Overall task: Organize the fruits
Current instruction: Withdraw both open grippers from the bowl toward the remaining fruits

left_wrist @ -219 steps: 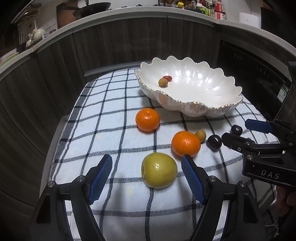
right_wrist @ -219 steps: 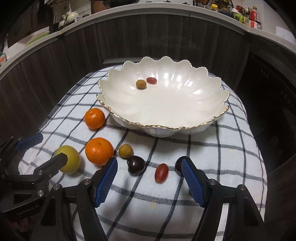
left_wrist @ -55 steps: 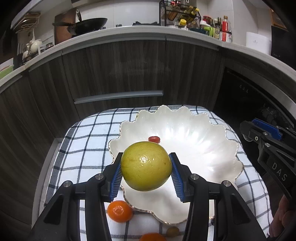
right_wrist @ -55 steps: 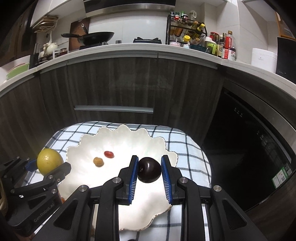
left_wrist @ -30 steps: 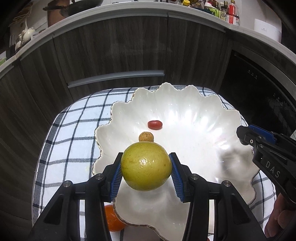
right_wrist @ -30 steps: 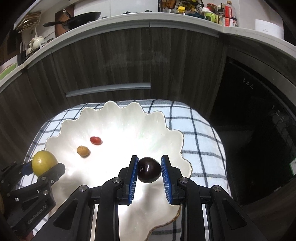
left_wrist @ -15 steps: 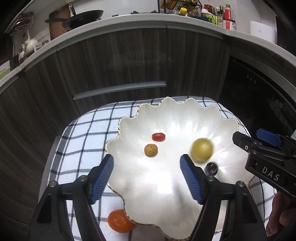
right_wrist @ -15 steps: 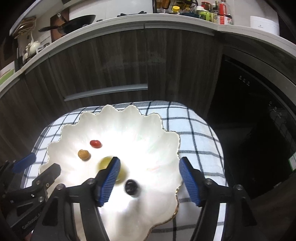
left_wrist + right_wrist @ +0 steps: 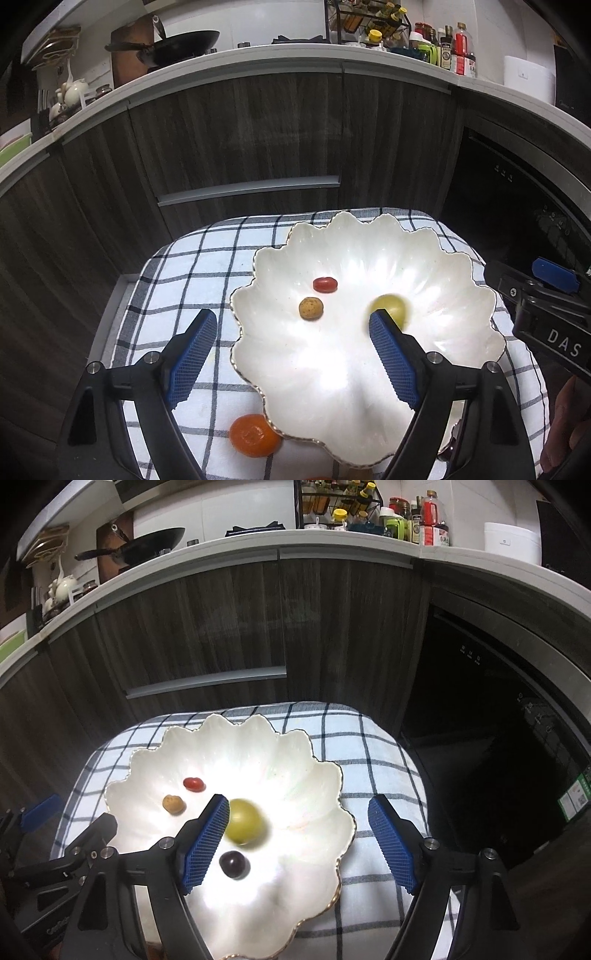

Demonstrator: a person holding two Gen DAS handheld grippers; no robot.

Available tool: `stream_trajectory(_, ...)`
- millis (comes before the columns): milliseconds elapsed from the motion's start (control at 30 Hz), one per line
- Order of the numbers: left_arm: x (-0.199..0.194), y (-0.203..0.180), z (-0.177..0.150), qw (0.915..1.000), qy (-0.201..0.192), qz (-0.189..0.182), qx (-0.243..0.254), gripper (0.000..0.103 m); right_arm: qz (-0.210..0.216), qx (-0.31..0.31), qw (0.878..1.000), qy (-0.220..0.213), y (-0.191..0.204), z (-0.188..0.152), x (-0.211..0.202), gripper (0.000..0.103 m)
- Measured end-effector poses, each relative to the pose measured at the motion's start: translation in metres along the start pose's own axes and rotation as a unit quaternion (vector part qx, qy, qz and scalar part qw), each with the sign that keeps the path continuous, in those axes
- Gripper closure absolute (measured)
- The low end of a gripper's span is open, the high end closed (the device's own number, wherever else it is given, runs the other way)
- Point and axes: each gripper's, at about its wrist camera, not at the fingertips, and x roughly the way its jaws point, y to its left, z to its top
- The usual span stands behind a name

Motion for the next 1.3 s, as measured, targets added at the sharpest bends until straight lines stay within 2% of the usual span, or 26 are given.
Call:
stream_trajectory(833, -0.041, 0.012, -0.020, 0.9999, -0.011, 0.002, -0.011, 0.017, 0.011, -0.006, 1.000, -0.024, 0.008, -0.021, -0.044, 0.024)
stream_trajectory(1300, -0.057, 0.016, -0.054, 0.9999, -0.008, 0.001, -0.007, 0.017, 0.013, -0.018, 0.999, -0.028, 0.016, -0.045, -0.064, 0.024)
